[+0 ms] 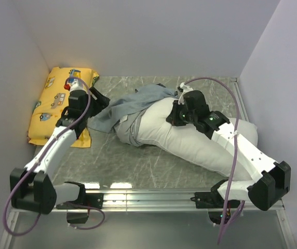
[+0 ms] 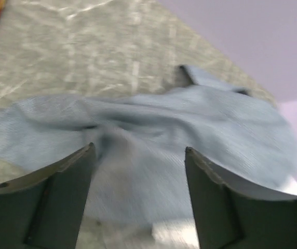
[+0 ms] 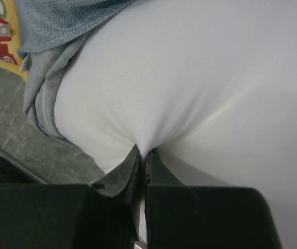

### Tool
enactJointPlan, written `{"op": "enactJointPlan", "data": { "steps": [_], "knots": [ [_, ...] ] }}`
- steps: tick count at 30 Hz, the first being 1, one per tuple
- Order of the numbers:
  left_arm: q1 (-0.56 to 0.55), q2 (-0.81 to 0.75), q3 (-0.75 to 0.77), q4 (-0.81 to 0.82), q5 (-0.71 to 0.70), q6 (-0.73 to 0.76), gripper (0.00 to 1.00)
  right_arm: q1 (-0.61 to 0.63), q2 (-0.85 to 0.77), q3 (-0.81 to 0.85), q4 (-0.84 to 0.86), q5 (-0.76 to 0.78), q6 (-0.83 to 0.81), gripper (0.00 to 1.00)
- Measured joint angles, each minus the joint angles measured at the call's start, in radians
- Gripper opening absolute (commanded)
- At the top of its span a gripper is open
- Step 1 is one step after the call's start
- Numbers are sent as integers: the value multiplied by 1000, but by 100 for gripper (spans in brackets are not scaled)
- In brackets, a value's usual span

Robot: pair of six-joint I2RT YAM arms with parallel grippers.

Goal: Remove the pillowcase from the pillow

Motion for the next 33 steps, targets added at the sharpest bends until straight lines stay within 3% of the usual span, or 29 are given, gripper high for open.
{"op": "enactJointPlan", "data": {
  "steps": [5,9,14,19,23,24,28,30,33],
  "knots": [
    [-90,-195,-63,-5,20,43,81,-12,51,12,9,13,17,0],
    [-298,-280,-94,-17,-37,69,82,-12,89,29,25,14,27,0],
    [-529,-222,-120,-45,-161,84,83,-12,98,34,32,21,38,0],
    [-617,-94,-120,-84,-335,84,79,-12,102,43,27,24,42,0],
    [-621,-46,-120,-105,-463,73,58,-12,101,43,25,25,41,0],
    [-620,-44,-120,-109,-491,63,43,-12,101,43,24,27,41,0],
    [-585,-47,-120,-111,-546,32,12,-11,90,43,14,34,37,0],
    [-541,-61,-131,-92,-531,30,1,-11,76,42,6,34,34,0],
    [-428,-85,-150,-62,-474,35,1,-11,46,33,2,27,30,0]
  ]
}}
